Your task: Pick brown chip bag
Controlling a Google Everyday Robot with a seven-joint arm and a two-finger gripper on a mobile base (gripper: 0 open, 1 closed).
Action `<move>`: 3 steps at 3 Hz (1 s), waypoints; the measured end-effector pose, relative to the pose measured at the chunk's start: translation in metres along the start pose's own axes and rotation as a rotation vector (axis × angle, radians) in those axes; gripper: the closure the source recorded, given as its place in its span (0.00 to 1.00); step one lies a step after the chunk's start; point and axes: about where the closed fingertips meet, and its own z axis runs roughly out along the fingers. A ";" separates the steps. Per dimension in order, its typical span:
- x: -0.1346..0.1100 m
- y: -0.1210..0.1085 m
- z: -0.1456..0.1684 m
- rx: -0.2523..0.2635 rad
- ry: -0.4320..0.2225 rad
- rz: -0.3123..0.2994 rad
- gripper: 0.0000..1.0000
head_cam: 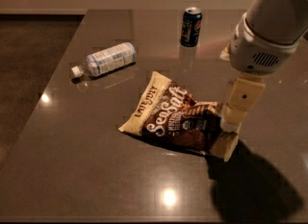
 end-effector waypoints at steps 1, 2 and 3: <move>-0.018 0.011 0.013 -0.038 -0.013 -0.008 0.00; -0.029 0.020 0.032 -0.077 -0.015 0.002 0.00; -0.035 0.026 0.047 -0.105 -0.009 0.020 0.00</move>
Offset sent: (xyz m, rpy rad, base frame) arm -0.0131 0.0530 -0.0517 0.0417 0.1347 0.0069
